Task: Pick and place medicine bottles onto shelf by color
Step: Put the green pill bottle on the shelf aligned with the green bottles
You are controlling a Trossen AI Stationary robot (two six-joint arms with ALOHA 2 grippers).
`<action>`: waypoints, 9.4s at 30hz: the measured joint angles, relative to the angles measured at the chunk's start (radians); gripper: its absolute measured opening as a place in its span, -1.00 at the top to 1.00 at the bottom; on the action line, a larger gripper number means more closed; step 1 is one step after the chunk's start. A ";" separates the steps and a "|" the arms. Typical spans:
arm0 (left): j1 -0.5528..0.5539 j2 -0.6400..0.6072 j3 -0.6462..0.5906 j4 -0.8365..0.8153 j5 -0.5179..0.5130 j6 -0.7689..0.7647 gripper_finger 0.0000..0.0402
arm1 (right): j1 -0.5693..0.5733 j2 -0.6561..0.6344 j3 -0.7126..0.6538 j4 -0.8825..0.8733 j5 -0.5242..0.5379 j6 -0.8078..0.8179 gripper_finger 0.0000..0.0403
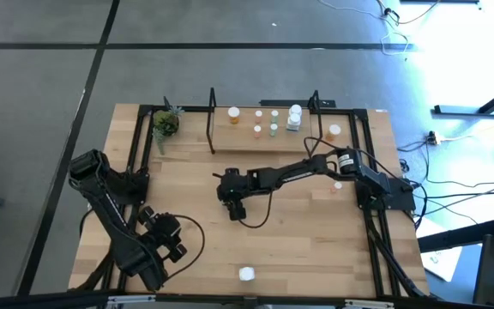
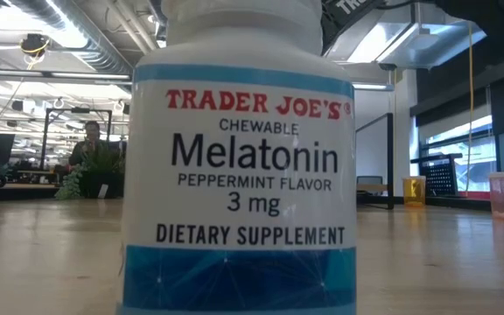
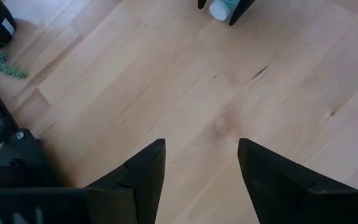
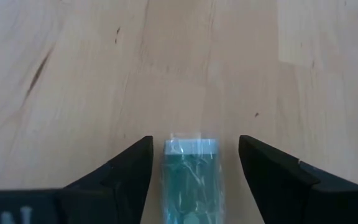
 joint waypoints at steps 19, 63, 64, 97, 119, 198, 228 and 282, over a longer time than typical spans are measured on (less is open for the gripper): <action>0.000 0.000 0.000 0.000 0.006 0.000 0.03 | 0.008 0.000 0.000 0.006 -0.006 -0.003 0.37; 0.000 0.000 0.000 0.002 0.007 0.000 0.03 | -0.007 0.001 0.023 -0.039 -0.078 0.104 0.25; 0.000 0.000 0.000 0.002 0.007 0.000 0.03 | -0.008 0.001 0.023 -0.040 -0.079 0.099 0.26; 0.000 0.000 0.000 0.003 0.014 0.001 0.03 | -0.007 0.001 0.273 -0.433 -0.067 0.218 -0.20; 0.000 0.000 0.000 0.005 0.014 0.026 0.03 | 0.019 0.051 0.409 -0.505 -0.008 0.125 -0.21; 0.000 -0.001 0.000 0.009 0.002 0.026 0.03 | 0.019 0.168 0.397 -0.471 0.026 0.176 0.30; 0.000 0.000 0.000 0.010 0.002 0.027 0.03 | 0.080 0.056 0.393 -0.398 0.122 0.069 0.37; 0.245 0.000 0.000 -0.069 -0.124 0.313 0.03 | 0.404 -0.267 0.143 -1.244 1.507 1.641 0.37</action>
